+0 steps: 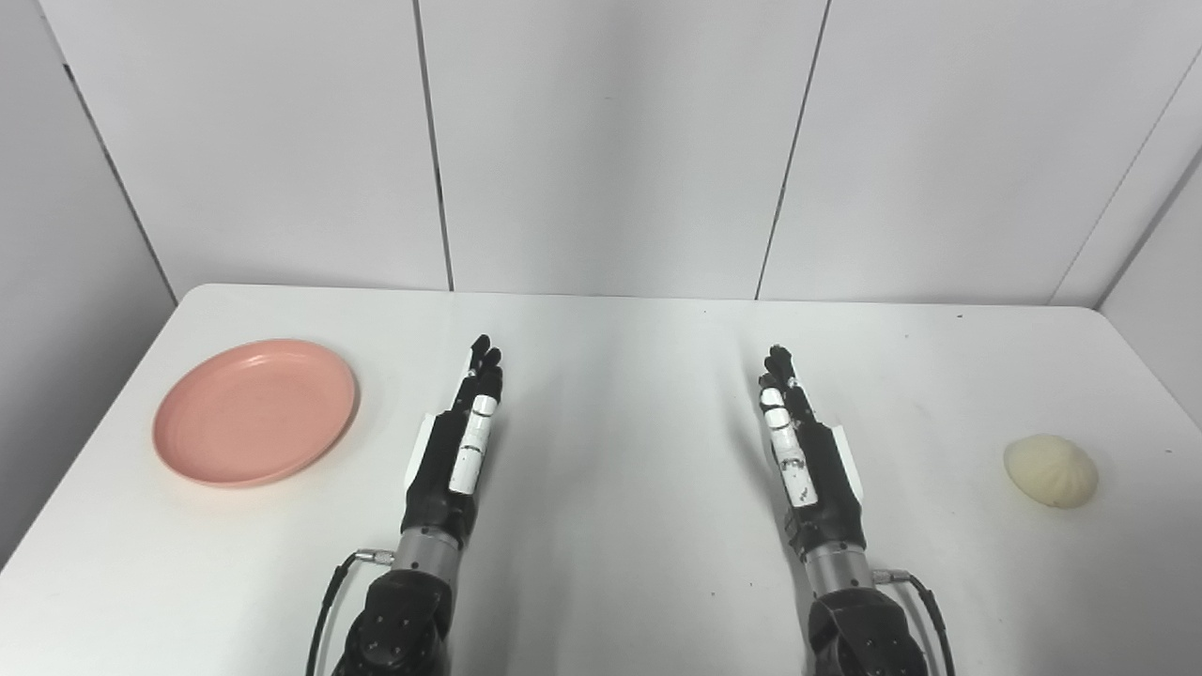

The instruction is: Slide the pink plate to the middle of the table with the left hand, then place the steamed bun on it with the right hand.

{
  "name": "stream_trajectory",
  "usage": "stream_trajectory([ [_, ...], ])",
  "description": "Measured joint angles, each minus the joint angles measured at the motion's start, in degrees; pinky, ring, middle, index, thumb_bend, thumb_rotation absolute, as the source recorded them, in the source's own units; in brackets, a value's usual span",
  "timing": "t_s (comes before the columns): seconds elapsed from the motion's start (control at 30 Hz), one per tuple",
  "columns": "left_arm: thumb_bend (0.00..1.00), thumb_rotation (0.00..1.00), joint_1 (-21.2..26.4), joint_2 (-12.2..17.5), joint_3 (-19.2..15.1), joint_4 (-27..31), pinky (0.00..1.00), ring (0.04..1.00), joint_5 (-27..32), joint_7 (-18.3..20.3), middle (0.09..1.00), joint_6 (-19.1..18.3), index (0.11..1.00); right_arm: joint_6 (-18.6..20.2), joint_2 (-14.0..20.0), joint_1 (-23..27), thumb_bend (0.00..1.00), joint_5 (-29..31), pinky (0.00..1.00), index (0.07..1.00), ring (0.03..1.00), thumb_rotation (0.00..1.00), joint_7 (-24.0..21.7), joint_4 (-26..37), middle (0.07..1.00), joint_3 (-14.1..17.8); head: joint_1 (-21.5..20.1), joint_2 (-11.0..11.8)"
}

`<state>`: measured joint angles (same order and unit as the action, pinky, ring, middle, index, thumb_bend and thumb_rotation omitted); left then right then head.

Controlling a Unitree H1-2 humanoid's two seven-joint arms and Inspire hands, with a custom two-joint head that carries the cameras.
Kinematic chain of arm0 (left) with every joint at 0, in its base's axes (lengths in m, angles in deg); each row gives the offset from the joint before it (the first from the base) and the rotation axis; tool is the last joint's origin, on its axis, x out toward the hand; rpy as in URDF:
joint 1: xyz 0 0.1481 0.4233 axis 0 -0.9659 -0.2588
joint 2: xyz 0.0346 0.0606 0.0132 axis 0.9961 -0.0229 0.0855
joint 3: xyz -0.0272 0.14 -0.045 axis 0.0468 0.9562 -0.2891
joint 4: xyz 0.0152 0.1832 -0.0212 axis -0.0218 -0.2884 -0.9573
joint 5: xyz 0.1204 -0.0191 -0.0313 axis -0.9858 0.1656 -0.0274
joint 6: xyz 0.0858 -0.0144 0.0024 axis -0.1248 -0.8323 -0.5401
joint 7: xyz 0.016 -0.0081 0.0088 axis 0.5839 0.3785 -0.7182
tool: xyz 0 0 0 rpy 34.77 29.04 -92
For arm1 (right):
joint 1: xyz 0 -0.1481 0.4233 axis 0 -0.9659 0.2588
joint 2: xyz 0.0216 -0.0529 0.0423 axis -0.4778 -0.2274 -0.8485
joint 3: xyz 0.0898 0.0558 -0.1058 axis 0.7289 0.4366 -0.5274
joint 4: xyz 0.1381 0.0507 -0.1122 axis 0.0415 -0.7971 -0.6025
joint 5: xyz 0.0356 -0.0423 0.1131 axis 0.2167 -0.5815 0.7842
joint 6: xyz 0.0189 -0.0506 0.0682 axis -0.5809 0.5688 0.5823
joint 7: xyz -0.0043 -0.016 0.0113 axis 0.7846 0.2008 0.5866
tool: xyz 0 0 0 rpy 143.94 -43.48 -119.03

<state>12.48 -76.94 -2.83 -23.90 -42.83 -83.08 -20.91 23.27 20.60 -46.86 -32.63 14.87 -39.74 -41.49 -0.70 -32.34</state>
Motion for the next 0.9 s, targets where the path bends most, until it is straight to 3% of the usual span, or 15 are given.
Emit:
stream_trajectory([
  [0.73,0.62,1.0,0.0,0.2,0.5,0.2,1.0,1.0,0.8,0.7,1.0,-0.5,1.0,0.0,0.0,0.0,0.57,-0.1,1.0,0.969,0.982,0.89,0.0,0.1,0.978,0.0,0.1,-0.2],
  [0.9,0.63,1.0,0.0,0.2,0.6,0.1,1.0,1.0,0.7,0.7,1.0,-0.5,1.0,0.0,0.1,0.0,0.59,0.1,1.0,0.969,0.979,0.9,0.0,0.1,0.977,0.0,4.9,1.2],
])
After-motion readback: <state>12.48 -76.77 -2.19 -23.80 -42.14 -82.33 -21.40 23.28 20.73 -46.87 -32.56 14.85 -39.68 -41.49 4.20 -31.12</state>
